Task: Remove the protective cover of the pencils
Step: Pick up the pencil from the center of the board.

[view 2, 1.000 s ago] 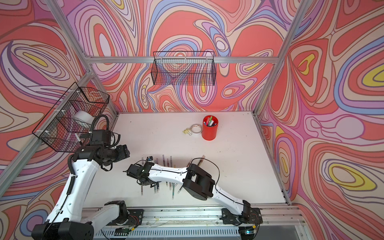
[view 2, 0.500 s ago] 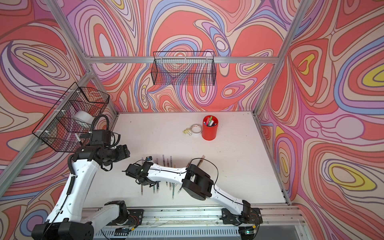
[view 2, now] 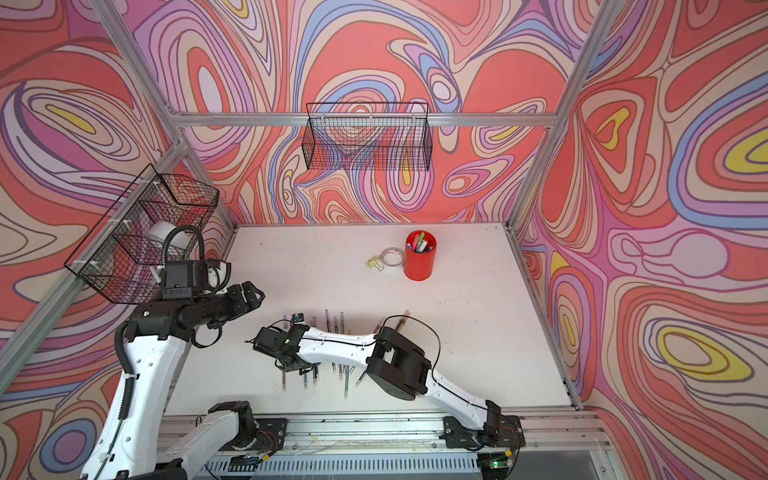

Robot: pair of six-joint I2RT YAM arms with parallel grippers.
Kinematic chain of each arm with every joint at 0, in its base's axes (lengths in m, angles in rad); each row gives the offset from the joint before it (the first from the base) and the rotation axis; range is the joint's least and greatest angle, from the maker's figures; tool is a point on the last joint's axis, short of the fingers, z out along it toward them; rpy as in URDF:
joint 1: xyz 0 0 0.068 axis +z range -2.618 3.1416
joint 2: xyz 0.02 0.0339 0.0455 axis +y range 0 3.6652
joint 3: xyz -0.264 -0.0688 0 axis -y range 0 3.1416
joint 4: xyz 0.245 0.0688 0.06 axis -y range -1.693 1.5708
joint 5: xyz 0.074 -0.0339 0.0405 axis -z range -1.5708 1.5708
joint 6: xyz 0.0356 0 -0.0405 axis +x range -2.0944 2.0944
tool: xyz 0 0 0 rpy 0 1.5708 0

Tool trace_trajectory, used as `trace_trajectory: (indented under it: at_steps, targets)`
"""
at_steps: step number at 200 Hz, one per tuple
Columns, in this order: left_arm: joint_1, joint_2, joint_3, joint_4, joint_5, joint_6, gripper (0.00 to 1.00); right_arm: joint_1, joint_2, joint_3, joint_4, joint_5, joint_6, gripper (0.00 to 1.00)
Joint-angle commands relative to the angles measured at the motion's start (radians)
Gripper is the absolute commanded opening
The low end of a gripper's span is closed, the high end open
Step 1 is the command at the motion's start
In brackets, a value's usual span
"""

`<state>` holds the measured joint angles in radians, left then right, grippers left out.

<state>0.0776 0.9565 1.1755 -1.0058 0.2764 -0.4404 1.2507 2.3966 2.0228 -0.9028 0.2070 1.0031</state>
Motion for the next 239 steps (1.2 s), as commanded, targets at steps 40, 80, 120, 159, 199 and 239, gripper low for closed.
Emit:
trace_trajectory:
  at_steps: [40,80,120,159,199,239]
  targets:
    - [0.002,-0.06,0.041,-0.035,0.095,-0.122,0.98,-0.002,-0.201,-0.196,0.238,-0.016,-0.032,0.06]
    - [0.002,-0.006,0.028,-0.031,0.221,-0.148,0.9,-0.002,-0.327,-0.365,0.417,-0.031,-0.037,0.06]
    - [0.002,-0.03,-0.024,0.011,0.232,-0.157,0.86,-0.001,-0.439,-0.527,0.608,-0.049,-0.044,0.06]
    - [0.001,0.002,-0.045,0.008,0.262,-0.147,0.78,-0.001,-0.512,-0.616,0.715,-0.055,-0.065,0.06]
    - [-0.001,-0.003,-0.093,0.053,0.306,-0.151,0.75,0.006,-0.556,-0.667,0.813,-0.084,-0.084,0.06]
    - [-0.021,0.019,-0.128,0.083,0.3,-0.14,0.68,0.016,-0.564,-0.671,0.833,-0.087,-0.087,0.06]
